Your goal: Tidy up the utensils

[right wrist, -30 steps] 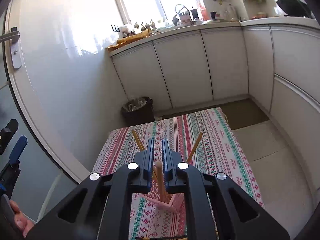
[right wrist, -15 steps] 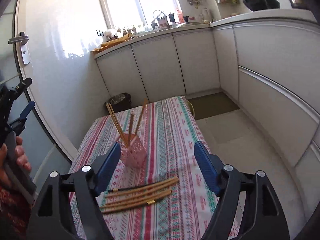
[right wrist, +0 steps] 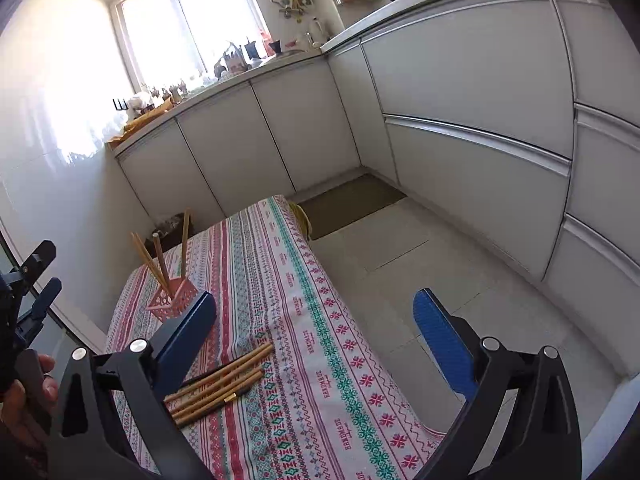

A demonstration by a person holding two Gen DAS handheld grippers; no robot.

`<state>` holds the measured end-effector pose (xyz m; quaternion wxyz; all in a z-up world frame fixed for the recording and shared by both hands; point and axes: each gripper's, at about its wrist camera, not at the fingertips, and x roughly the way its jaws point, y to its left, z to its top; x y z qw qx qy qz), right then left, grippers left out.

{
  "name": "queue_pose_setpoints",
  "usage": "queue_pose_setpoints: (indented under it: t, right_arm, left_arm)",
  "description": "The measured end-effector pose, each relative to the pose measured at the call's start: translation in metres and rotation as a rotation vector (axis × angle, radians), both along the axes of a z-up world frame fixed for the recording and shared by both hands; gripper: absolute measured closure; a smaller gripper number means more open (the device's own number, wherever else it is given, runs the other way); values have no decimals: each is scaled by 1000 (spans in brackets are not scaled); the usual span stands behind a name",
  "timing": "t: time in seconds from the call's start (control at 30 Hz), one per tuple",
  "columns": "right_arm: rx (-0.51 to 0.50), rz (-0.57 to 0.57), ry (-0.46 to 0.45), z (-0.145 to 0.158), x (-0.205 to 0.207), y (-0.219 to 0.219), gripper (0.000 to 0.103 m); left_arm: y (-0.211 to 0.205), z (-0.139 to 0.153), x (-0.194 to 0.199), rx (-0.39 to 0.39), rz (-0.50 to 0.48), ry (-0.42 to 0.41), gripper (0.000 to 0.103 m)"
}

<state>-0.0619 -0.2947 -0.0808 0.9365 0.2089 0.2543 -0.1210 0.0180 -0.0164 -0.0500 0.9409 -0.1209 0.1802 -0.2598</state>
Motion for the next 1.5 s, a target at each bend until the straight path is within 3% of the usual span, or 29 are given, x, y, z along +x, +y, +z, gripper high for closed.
queue_pose_setpoints:
  t: [0.2, 0.57, 1.5]
  right_arm:
    - [52, -21, 57, -13, 0, -11, 7]
    - [250, -39, 89, -27, -4, -37, 7]
    - [279, -21, 141, -34, 8, -29, 7]
  left_arm:
    - [-27, -24, 2, 82, -57, 49, 7]
    - [-56, -44, 3, 136, -142, 113, 7]
    - [-63, -45, -14, 199, -250, 94, 7]
